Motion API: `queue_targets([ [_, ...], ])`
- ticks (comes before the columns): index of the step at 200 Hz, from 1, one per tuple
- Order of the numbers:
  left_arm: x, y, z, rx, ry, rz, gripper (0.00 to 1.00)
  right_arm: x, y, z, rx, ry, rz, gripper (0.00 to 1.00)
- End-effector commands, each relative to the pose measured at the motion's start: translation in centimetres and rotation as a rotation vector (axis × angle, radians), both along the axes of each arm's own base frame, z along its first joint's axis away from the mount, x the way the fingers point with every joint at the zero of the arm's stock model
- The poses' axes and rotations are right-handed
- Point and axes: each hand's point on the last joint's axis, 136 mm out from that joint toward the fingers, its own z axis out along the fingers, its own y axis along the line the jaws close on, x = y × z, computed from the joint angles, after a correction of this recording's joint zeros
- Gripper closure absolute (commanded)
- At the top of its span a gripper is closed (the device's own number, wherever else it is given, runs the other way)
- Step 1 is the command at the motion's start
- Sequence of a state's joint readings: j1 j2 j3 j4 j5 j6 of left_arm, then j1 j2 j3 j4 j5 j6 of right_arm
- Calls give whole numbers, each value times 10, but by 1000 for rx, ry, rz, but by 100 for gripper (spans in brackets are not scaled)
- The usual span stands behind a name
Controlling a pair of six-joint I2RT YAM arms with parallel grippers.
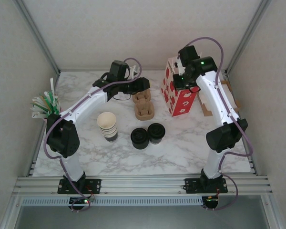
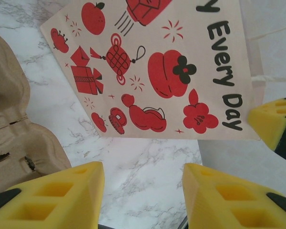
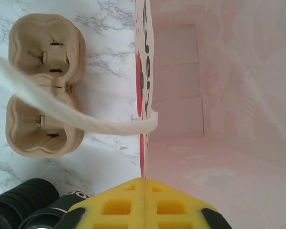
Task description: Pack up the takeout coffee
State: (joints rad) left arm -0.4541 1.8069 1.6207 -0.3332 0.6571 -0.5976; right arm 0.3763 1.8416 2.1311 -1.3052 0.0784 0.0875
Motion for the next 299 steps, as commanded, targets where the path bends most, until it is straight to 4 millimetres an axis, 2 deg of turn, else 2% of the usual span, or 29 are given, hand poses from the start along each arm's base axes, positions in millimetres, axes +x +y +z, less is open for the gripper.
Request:
queue_targets([
  [1, -2, 7, 17, -2, -53, 11, 53, -23, -15, 7, -72, 3, -1, 100],
  [40, -3, 8, 17, -3, -53, 14, 54, -51, -26, 10, -95, 5, -7, 100],
  [106, -6, 9, 17, -8, -48, 16, 53, -103, -48, -6, -168, 58, -37, 100],
  [137, -7, 9, 15, -7, -45, 15, 53, -119, -58, -11, -205, 82, -57, 100],
  [187, -7, 9, 14, -12, -41, 17, 53, -133, -58, -5, -202, 73, -67, 100],
  [240, -8, 3, 10, -20, -35, 0, 53, -135, -54, 1, -206, 64, -74, 100],
  [256, -12, -8, 8, -28, -29, -27, 55, -134, -51, -1, -210, 68, -74, 100],
  [299, -33, -52, 0, -30, -13, -141, 61, -135, -53, 0, -234, 70, -110, 100],
])
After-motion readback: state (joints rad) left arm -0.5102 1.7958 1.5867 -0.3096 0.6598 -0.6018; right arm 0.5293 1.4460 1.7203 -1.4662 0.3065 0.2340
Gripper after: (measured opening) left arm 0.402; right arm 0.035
